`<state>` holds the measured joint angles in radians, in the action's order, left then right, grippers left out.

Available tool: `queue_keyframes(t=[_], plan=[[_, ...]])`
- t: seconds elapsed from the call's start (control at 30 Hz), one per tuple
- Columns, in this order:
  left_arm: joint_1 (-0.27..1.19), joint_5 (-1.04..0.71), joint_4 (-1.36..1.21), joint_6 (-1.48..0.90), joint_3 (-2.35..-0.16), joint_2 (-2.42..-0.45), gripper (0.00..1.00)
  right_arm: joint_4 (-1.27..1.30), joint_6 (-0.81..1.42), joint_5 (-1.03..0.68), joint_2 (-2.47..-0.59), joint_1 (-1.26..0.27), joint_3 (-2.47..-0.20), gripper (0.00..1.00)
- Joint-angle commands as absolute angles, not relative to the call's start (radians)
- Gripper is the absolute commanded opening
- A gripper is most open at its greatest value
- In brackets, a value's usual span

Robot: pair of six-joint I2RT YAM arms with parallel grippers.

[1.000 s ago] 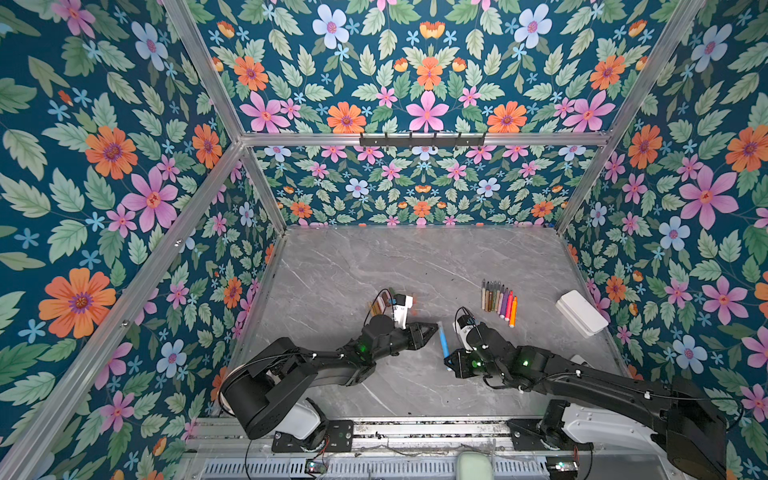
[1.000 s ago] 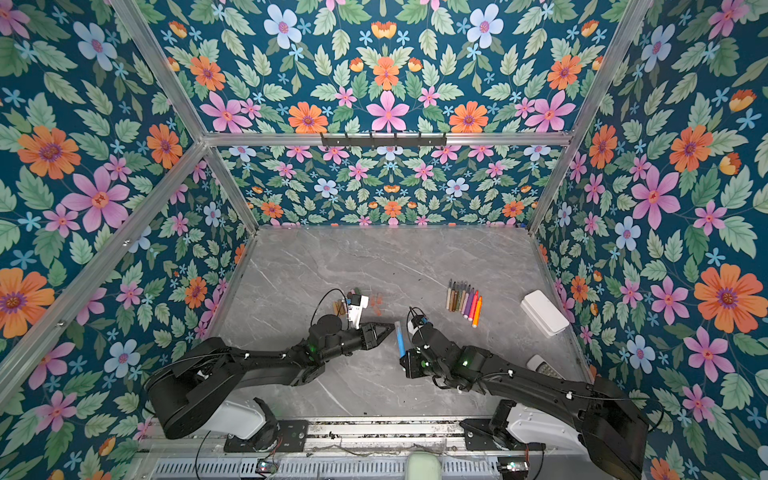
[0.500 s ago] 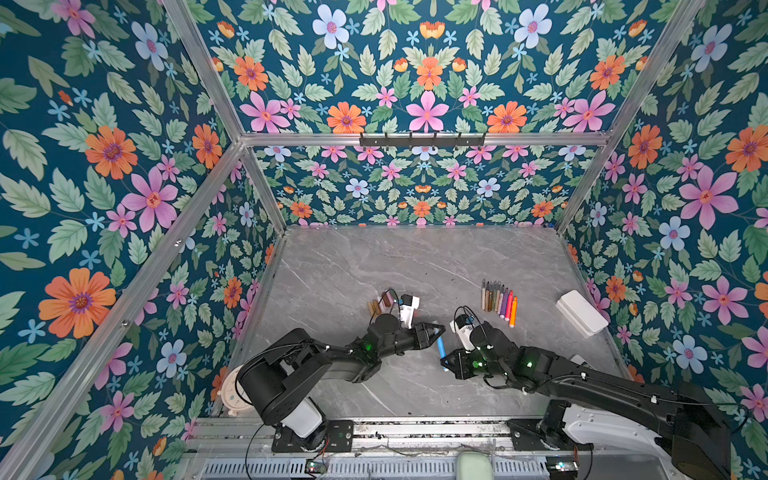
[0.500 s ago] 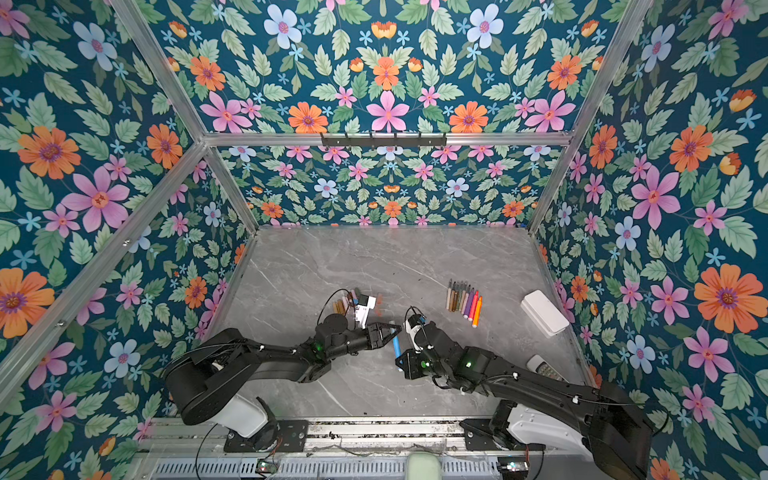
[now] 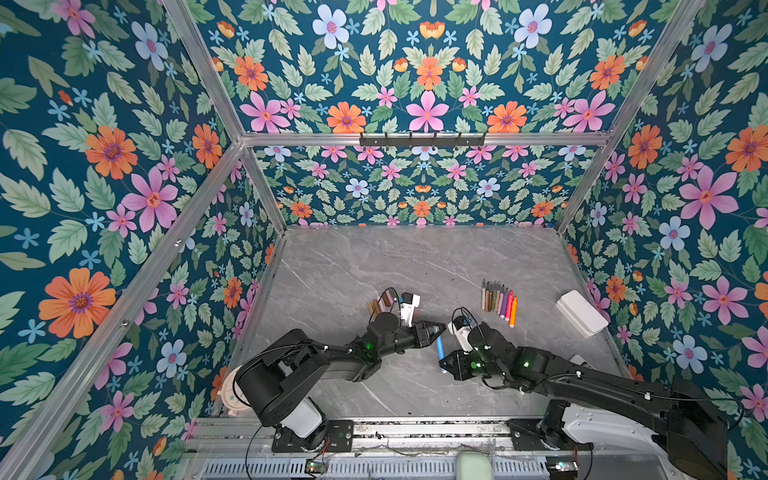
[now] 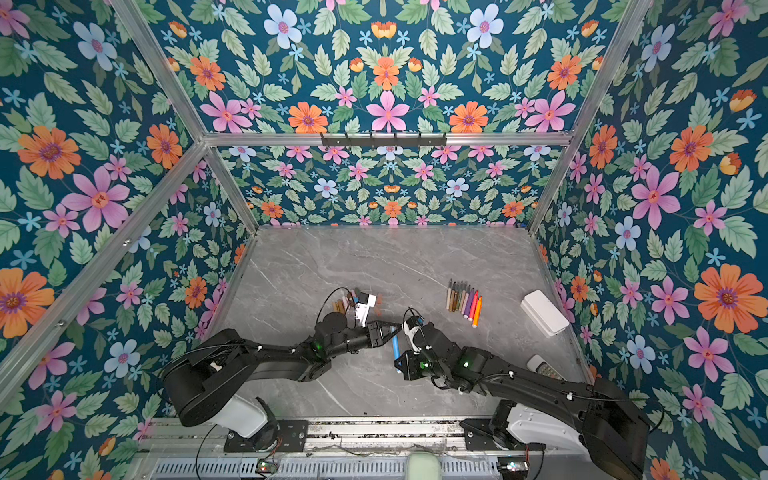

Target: Open the pen caps

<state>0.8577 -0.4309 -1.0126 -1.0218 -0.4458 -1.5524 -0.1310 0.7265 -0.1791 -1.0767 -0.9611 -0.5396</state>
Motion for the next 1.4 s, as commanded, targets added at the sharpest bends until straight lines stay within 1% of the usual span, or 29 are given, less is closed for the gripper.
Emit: queue_keyframes(t=[0.0,0.17,0.47,0.67,0.93,1.27,1.3,1.33,1.37], plan=[[0.856,-0.442,-1.033,-1.013,-0.449,-1.540,0.35,-0.148,0.714,-0.179,-1.077,-0.962,-0.546,0.00],[0.849,-0.439,-1.020,-1.004,-0.439,-1.519,0.32,-0.151,0.717,-0.173,-1.080,-0.963,-0.547,0.00],[0.846,-0.441,-1.017,-0.999,-0.435,-1.509,0.19,-0.149,0.718,-0.172,-1.085,-0.962,-0.547,0.00],[0.844,-0.443,-1.017,-1.000,-0.435,-1.511,0.17,-0.154,0.718,-0.167,-1.085,-0.963,-0.547,0.00],[0.844,-0.443,-1.020,-1.006,-0.432,-1.508,0.17,-0.178,0.714,-0.125,-1.104,-0.963,-0.586,0.19],[0.844,-0.437,-1.020,-1.006,-0.422,-1.495,0.17,-0.186,0.690,-0.129,-1.179,-0.963,-0.655,0.20],[0.844,-0.437,-1.020,-1.006,-0.420,-1.493,0.17,-0.180,0.691,-0.134,-1.185,-0.963,-0.654,0.22],[0.844,-0.436,-1.020,-1.006,-0.418,-1.491,0.17,-0.173,0.692,-0.141,-1.191,-0.962,-0.653,0.27],[0.844,-0.436,-1.020,-1.006,-0.418,-1.491,0.17,-0.162,0.693,-0.150,-1.195,-0.963,-0.653,0.28]])
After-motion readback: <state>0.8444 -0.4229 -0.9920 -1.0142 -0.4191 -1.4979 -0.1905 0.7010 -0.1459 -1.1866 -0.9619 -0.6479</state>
